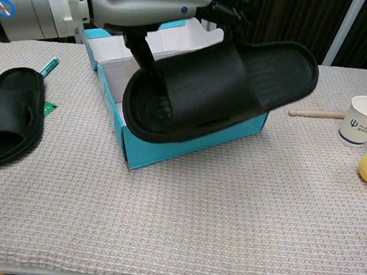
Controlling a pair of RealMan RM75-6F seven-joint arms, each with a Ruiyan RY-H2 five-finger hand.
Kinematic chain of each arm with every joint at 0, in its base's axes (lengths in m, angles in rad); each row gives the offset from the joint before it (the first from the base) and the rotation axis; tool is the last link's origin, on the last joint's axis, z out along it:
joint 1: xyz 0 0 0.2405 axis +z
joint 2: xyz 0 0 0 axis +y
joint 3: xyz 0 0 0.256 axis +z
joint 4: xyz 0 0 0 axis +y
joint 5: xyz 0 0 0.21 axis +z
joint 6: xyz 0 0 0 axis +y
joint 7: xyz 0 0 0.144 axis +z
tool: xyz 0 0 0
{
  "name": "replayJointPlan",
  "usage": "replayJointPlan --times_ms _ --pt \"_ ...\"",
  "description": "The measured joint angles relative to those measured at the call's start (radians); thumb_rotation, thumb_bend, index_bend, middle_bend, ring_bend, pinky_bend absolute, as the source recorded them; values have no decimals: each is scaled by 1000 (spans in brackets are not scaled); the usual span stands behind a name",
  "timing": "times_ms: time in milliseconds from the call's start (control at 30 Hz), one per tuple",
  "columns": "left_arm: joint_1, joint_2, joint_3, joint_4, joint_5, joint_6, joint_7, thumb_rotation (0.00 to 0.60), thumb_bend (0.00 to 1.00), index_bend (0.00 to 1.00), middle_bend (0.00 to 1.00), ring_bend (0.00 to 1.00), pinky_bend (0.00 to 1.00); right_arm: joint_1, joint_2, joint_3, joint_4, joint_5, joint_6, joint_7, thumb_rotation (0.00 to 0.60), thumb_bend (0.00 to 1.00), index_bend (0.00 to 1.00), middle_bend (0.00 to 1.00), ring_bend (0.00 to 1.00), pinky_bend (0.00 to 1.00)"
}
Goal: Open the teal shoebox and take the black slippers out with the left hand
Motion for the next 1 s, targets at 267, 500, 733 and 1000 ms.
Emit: replayJointPlan --times_ms 267,500,733,1000 --pt "-50 -76 -30 -13 -63 -153 -31 600 300 387 84 0 122 1 -2 1 8 1 -3 4 600 173 0 39 108 241" --pt "-65 -143 -70 24 -158 -215 -66 600 102 123 30 0 101 0 -5 2 18 2 -2 15 600 174 0 37 108 241" --pt "-56 -181 -102 73 -244 -220 -80 600 1 48 0 0 63 -4 -4 4 20 0 7 21 600 174 0 36 108 241" --pt "4 -94 -148 50 -269 -148 -145 600 0 52 0 0 62 -10 3 1 23 -1 11 24 600 175 0 41 108 241"
